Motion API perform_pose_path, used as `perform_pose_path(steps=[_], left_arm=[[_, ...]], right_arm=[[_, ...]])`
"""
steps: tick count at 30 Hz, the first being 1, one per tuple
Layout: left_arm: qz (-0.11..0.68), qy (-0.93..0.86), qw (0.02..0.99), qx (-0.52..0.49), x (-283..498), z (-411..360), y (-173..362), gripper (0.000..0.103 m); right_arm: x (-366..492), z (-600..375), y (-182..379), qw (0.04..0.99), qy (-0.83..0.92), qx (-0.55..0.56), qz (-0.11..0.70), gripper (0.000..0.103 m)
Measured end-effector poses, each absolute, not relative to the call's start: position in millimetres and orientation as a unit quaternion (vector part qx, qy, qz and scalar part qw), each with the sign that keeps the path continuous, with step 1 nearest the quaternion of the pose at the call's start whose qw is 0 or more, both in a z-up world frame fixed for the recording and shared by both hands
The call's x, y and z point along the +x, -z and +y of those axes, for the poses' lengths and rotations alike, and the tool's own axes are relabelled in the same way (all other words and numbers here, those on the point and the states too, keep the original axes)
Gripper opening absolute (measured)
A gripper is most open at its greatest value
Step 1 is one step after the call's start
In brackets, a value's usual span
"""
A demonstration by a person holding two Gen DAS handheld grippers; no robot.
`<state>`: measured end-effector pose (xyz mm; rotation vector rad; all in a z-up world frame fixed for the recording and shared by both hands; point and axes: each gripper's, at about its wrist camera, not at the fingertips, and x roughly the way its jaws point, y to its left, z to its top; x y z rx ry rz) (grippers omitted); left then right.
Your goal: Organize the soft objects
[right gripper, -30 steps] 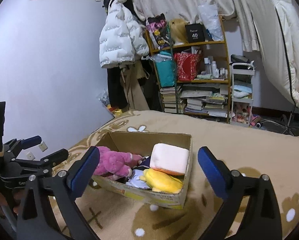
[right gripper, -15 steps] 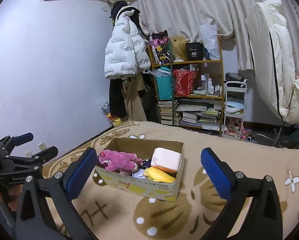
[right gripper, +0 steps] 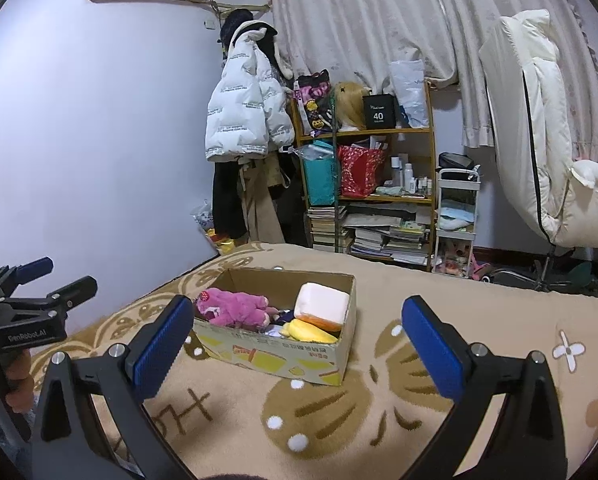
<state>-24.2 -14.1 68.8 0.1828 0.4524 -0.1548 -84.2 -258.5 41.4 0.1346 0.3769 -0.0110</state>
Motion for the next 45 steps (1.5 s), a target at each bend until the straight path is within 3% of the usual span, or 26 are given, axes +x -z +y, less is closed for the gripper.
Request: perform_pose_path(steps=[45], left_arm=[[0.259, 0.075, 0.956, 0.116, -7.0, -25.6, -42.1, 0.102]], right_arm=[[-71.0, -275.1, -19.7, 0.972, 0.02, 0.086, 0.217, 0.103]])
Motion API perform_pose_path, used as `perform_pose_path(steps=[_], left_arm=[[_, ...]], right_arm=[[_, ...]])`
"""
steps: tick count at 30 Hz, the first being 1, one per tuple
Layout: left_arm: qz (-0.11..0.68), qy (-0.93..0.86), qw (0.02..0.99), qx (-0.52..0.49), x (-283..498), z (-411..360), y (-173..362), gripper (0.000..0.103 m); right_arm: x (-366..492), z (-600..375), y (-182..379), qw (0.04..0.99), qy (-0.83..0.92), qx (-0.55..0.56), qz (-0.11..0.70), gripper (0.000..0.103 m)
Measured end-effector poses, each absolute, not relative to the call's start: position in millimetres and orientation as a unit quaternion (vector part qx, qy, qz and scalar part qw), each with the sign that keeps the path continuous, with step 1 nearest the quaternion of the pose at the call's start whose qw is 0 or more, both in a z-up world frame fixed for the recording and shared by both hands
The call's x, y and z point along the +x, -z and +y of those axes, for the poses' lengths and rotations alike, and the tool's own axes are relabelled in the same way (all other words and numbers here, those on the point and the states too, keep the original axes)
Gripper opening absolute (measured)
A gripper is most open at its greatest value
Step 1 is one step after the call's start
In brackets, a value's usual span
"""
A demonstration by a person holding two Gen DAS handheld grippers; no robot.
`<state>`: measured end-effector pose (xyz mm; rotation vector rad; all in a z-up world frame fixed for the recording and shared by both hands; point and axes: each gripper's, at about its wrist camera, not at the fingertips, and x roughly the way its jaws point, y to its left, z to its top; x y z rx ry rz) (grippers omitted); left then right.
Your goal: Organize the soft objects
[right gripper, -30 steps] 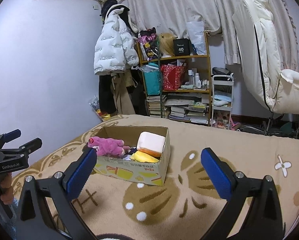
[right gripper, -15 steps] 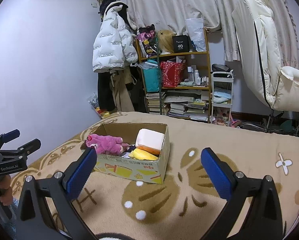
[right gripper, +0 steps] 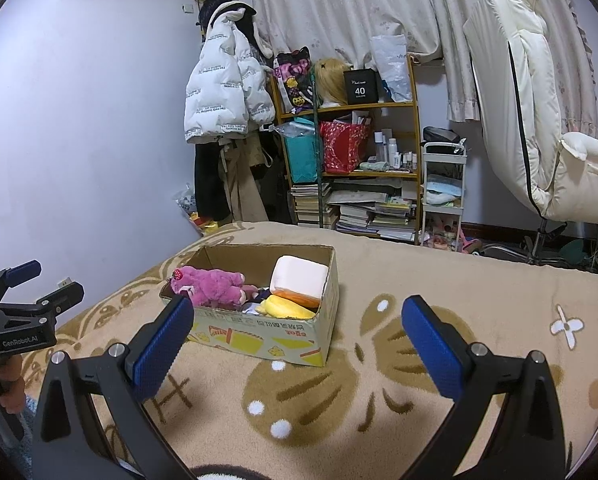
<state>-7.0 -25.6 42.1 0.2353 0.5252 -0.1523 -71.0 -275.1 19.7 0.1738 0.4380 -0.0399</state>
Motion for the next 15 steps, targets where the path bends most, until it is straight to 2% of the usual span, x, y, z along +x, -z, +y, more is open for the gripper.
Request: perform_pose_path(steps=[15], left_arm=[[0.259, 0.075, 0.956, 0.116, -6.9, -24.2, -41.2, 0.102]], right_arm=[[-70.8, -276.2, -21.0, 0.972, 0.019, 0.086, 0.217, 0.103]])
